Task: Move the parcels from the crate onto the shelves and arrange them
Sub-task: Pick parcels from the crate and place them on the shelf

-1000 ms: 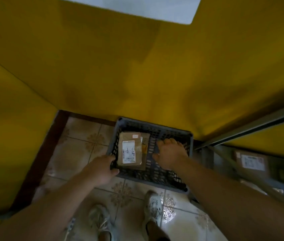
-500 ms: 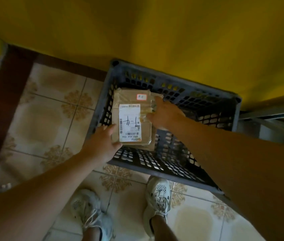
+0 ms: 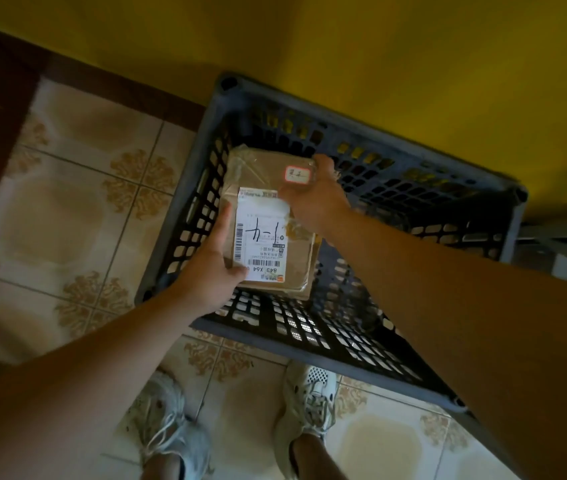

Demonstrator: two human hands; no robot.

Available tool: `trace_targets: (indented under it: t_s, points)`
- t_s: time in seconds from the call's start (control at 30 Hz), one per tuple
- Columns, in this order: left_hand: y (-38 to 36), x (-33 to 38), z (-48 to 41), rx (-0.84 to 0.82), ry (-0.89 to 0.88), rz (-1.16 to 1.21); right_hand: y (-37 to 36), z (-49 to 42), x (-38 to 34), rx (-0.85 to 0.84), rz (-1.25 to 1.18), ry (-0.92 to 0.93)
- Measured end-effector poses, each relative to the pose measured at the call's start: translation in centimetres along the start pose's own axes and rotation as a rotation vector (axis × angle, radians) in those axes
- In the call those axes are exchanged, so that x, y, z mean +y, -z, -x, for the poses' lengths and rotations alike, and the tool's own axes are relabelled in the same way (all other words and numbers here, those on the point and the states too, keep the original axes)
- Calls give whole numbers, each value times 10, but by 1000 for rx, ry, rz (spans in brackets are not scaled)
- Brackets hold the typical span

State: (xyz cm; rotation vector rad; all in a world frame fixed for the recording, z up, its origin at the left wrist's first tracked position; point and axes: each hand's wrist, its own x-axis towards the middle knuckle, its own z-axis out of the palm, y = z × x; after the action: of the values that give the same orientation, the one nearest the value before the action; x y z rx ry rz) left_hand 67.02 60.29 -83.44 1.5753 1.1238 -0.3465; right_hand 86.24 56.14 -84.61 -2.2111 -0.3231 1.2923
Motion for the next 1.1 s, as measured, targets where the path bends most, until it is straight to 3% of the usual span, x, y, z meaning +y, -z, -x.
trace_targets:
  t_s: [0.3,0.53,0.83,1.1]
  points:
    - [39,78,79,-19,-148,-53,67,104,-43,119,-27,86]
    - [102,172,200,-60,-308,8,125,254,-113,259,-154,184]
    - [187,274,371,-71,-643,-161,168,464,-187,639,-276,262]
    - [207,320,515,14,-847,-192,192,618,-208,796,-301,385]
